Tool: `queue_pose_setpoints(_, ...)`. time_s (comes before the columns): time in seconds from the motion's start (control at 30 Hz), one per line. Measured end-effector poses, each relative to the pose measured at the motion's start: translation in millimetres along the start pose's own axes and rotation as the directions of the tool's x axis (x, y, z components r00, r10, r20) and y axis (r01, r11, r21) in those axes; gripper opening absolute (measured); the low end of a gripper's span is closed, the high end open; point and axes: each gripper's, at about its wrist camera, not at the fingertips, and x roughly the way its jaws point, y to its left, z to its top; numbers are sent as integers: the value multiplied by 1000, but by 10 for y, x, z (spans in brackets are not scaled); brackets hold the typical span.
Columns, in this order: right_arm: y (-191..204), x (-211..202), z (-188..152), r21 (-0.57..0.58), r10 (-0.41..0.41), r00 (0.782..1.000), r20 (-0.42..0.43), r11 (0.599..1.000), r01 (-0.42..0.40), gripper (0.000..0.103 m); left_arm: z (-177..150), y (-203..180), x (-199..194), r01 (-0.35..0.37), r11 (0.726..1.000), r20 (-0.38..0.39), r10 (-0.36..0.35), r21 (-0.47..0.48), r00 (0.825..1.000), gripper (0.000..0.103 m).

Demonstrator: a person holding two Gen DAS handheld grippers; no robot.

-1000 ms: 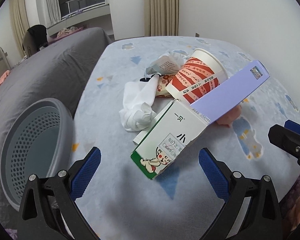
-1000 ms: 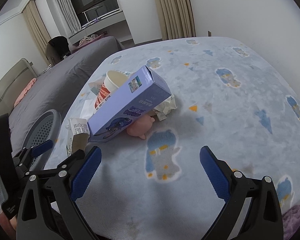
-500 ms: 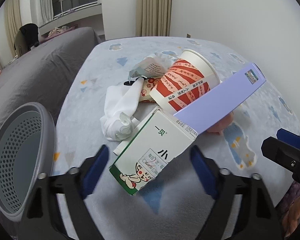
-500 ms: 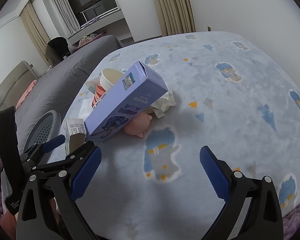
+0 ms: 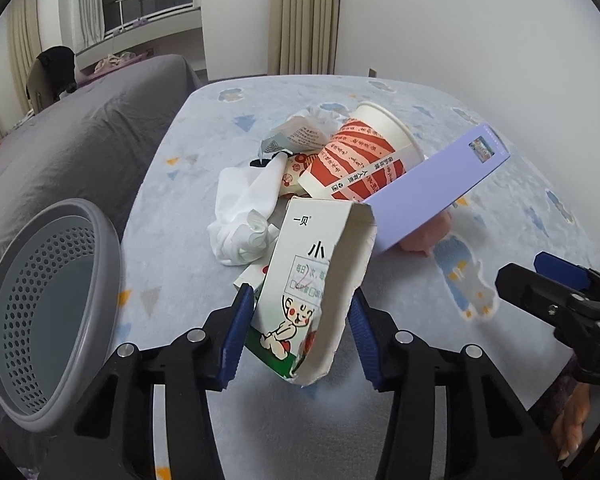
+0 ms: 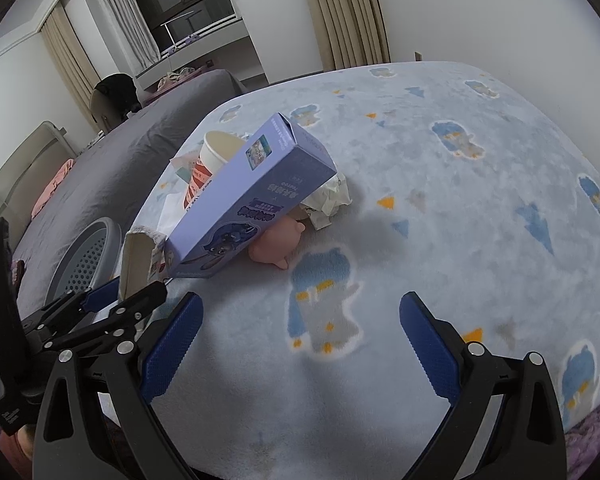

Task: Collect trash
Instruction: 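Move the left tool to the white-and-green milk carton and close on it, then lift the carton with the left tool while the right tool approaches the lavender box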

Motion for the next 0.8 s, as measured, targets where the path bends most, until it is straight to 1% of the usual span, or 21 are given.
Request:
queue_pose_setpoints(0.13, 25, -13, -22, -6, -10, 1000, 14, 1000, 10, 94, 2, 50, -99, -7, 1000, 20, 7, -10, 1000, 45)
queue_pose_setpoints(0.2, 33, -15, -29, -7, -13, 1000, 16, 1000, 13, 94, -6, 82, -132, -4, 1000, 21, 4, -16, 1000, 35)
queue_pose_setpoints(0.23, 43, -18, -34, -7, -14, 1000, 17, 1000, 14, 94, -9, 90, -132, -2, 1000, 17, 3, -18, 1000, 35)
queue_pose_setpoints(0.4, 86, -19, -45, -19, -18, 1000, 18, 1000, 18, 94, -72, 172, -95, -5, 999, -16, 5, -33, 1000, 36)
queue_pose_setpoints(0.67, 166, -18, -63, -33, -10, 1000, 14, 999, 11, 94, -102, 283, -168, 15, 997, -16, -17, -71, 1000, 35)
queue_pose_setpoints(0.8, 165, -24, -62, -32, -10, 1000, 17, 999, 10, 94, -92, 278, -202, 29, 997, -12, -30, -78, 999, 35)
